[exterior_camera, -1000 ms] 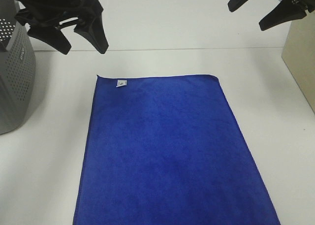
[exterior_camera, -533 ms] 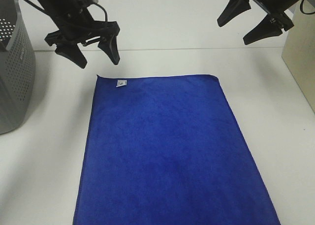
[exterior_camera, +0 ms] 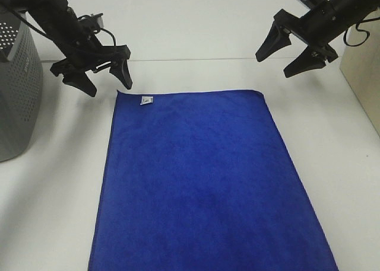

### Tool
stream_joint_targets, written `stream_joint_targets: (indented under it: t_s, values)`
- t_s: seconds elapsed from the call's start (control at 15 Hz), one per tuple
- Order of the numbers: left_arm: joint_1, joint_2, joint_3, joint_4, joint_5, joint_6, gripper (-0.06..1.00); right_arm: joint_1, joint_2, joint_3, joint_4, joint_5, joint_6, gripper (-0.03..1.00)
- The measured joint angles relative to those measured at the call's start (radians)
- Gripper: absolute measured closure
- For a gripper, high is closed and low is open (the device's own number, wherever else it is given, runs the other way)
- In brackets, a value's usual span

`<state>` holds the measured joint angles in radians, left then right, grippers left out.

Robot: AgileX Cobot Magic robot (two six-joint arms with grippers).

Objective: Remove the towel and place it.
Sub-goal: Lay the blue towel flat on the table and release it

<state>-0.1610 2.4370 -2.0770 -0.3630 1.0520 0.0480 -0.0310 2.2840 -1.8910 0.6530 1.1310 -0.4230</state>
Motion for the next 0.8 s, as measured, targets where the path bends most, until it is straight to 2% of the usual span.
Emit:
stream_joint_targets:
  t_s: [0.27,0.47,0.8]
  values:
    - [0.000,0.066,-0.050,-0.005,-0.043,0.024,0.16,0.000,0.072,0.000,0.008,-0.086,-0.080,0.15]
    - [0.000,0.115,-0.067,-0.042,-0.071,0.040,0.16,0.000,0.125,0.000,0.007,-0.157,-0.129,0.17]
    - [0.001,0.122,-0.071,-0.056,-0.077,0.063,0.16,0.000,0.170,0.000,0.005,-0.161,-0.144,0.18]
